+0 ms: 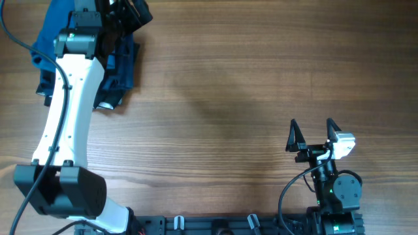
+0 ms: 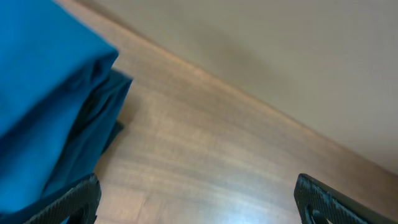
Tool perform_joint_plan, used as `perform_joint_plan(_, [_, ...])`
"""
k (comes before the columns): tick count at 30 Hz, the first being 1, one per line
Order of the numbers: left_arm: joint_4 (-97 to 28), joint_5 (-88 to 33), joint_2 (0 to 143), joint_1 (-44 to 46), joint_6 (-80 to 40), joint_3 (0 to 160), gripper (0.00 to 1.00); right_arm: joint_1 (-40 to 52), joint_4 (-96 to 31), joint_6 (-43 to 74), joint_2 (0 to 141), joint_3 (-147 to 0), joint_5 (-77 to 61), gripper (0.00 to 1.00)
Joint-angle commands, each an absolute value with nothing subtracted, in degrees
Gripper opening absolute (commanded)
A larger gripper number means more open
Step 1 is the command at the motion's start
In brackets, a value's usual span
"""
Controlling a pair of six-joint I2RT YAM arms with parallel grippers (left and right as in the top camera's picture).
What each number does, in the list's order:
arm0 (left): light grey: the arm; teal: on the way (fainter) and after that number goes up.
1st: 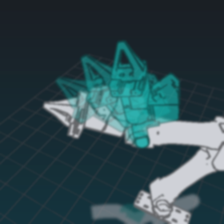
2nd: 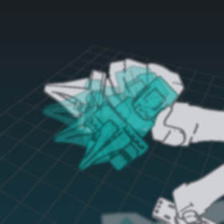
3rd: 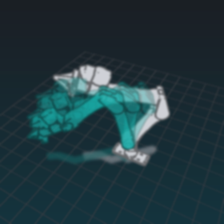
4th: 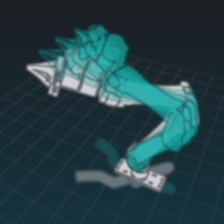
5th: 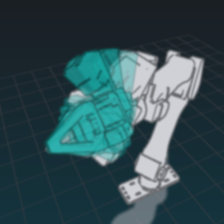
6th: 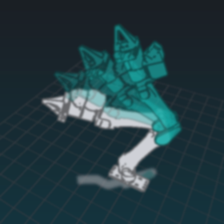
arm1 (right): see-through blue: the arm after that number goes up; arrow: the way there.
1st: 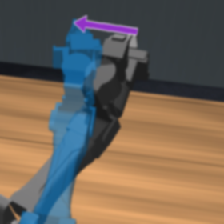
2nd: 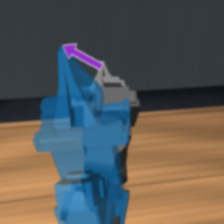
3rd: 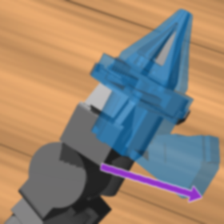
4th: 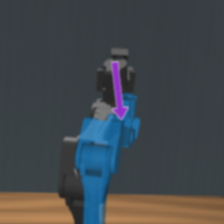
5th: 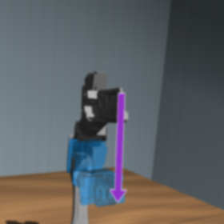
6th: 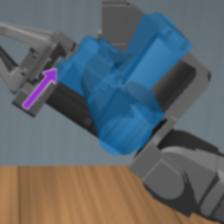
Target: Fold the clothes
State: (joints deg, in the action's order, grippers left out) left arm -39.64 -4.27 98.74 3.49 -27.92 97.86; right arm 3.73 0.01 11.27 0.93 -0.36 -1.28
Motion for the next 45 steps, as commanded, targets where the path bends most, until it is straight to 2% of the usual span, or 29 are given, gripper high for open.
perform_joint_plan(1, [-42.30,-3.53,89.56,3.44,-27.42,97.65,1.00,4.01,0.27,10.59,0.43,-0.30,-1.45,1.00])
perform_joint_plan(8, [-44.58,-3.53,72.86,4.45,-27.44,92.77,1.00,4.01,0.30,10.55,0.43,-0.30,-1.43,1.00])
perform_joint_plan(18, [-44.42,-1.83,39.83,4.99,-27.44,60.51,1.00,4.01,0.27,10.57,0.43,-0.30,-1.43,1.00])
perform_joint_plan(25, [-42.96,-1.87,23.31,4.99,-27.49,41.30,1.00,4.01,0.27,10.57,0.43,-0.30,-1.43,0.99])
perform_joint_plan(29, [-32.99,-1.85,17.04,4.99,-27.46,30.63,1.00,4.01,0.27,10.55,0.43,-0.30,-1.43,0.99])
perform_joint_plan(36, [-7.86,-0.47,11.51,4.99,-27.44,12.88,1.00,4.01,0.27,10.57,0.43,-0.30,-1.43,0.99])
perform_joint_plan(40, [-0.58,1.69,10.61,4.99,-27.46,7.60,1.00,4.01,0.30,10.57,0.43,-0.30,-1.43,1.00])
perform_joint_plan(45, [-0.16,5.76,9.50,4.99,-27.44,5.04,1.00,4.01,0.27,10.57,0.43,-0.30,-1.43,1.00])
